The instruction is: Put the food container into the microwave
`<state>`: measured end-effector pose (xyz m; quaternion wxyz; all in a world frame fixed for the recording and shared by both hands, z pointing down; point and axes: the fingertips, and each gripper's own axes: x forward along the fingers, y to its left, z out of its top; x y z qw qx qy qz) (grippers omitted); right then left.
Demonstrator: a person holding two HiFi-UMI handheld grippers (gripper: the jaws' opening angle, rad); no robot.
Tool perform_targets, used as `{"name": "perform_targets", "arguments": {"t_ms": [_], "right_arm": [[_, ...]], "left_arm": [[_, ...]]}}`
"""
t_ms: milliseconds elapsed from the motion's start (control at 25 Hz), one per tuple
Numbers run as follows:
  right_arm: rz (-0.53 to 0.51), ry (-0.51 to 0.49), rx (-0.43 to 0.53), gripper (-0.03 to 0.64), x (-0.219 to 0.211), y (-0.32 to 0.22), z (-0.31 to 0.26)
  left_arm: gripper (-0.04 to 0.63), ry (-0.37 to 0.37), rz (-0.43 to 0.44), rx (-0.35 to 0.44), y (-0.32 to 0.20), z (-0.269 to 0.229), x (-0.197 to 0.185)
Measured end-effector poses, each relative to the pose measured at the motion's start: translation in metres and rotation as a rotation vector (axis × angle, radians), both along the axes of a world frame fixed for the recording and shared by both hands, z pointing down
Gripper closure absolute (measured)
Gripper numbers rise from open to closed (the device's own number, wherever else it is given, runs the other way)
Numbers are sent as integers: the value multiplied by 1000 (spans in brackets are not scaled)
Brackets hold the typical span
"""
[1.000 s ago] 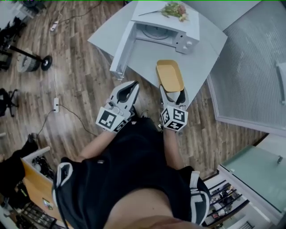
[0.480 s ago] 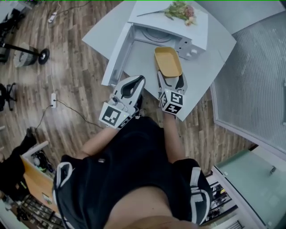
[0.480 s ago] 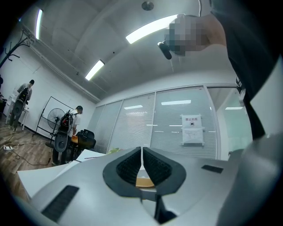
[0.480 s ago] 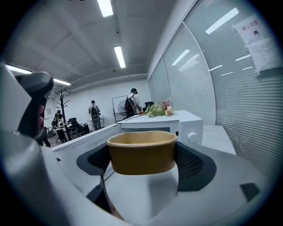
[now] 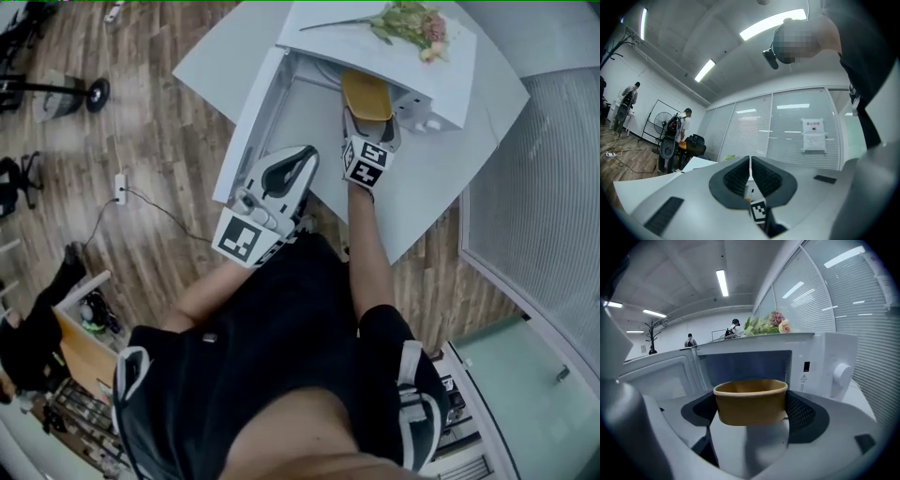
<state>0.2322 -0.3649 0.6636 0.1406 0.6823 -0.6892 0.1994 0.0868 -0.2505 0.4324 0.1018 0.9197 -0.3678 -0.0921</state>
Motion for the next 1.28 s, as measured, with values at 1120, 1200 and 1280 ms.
{"name": "perform_targets", "arguments": {"t_ms": [1120,1200,1280], "right_arm": [[16,39,-117,149,11,-118,92],[16,42,-113,149,11,-121,92],[15,46,-119,149,11,-123,94]], "left_arm": [[561,-5,-22,-70,-54,38,-7],[561,-7,-22,-75,-57,40,-7],[561,-7,-23,-77,-59,40,-7]]}}
